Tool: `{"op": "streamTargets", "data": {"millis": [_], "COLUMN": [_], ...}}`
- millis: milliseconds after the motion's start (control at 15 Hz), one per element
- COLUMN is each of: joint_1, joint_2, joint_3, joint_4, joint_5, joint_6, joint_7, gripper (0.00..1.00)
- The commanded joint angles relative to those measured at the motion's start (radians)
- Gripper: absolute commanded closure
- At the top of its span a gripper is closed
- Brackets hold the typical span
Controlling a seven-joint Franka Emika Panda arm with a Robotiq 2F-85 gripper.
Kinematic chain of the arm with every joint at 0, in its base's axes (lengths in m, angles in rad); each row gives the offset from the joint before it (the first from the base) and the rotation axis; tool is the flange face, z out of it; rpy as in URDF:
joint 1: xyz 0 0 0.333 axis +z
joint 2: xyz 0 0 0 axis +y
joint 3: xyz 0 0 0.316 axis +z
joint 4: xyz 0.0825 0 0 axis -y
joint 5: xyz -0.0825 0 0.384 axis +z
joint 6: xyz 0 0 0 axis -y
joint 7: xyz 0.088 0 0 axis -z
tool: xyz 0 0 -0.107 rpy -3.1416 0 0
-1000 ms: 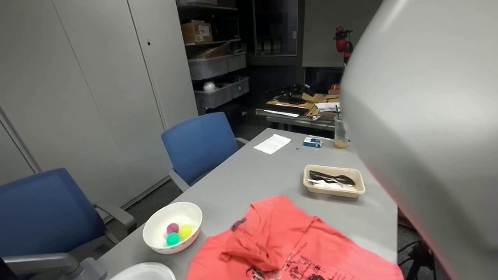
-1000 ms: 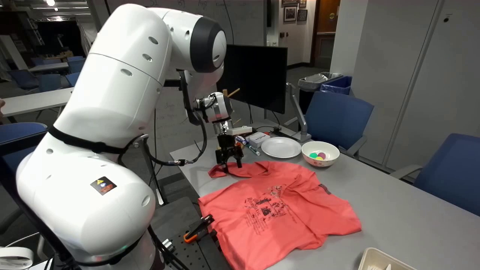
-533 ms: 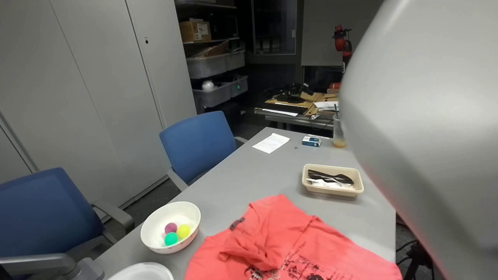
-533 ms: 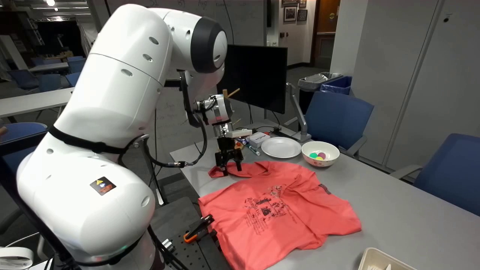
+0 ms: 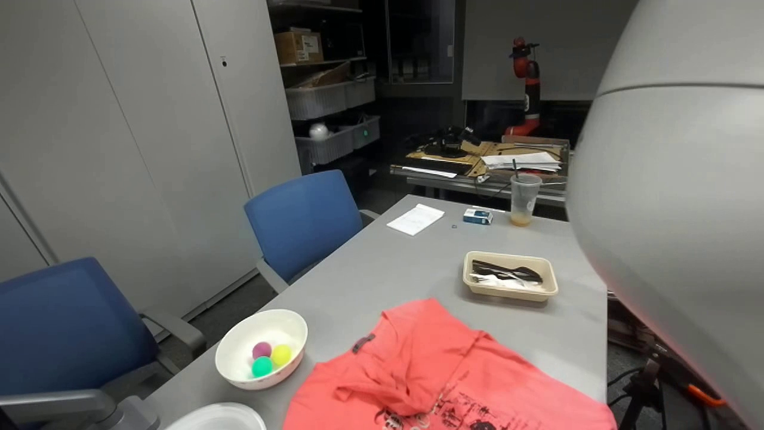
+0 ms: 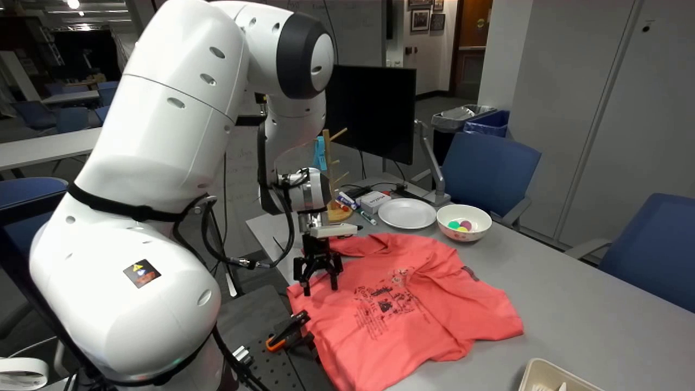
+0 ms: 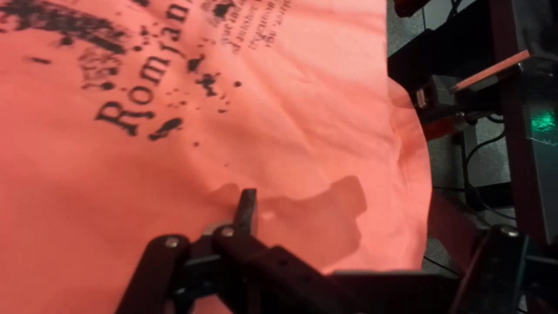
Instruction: Unfold the T-shirt on the table
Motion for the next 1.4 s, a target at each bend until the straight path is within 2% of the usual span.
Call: {"op": "streamTargets", "data": {"millis": [0,67,133,400,1333], "joint_1": [-0.039,-0.043,-0.024,-0.031,-0.031], "joint_2": [-0.095,-0.107,-0.035,-0.078,-0.085], "joint_3": [0.015,0.012,0.008,0.005,0.005], "joint_4": [-0.197,-0.231,-0.128,-0.203,-0.206], "joint_5": [0.015,0.019,-0.004,0.0,0.005], "joint_6": [0.116,0.146,0.08,0.124,0.125], "joint_7": [0.133,0.187,0.123,0.179,0.181], "gripper": [0.0,0.0,0.0,0.0,0.0]}}
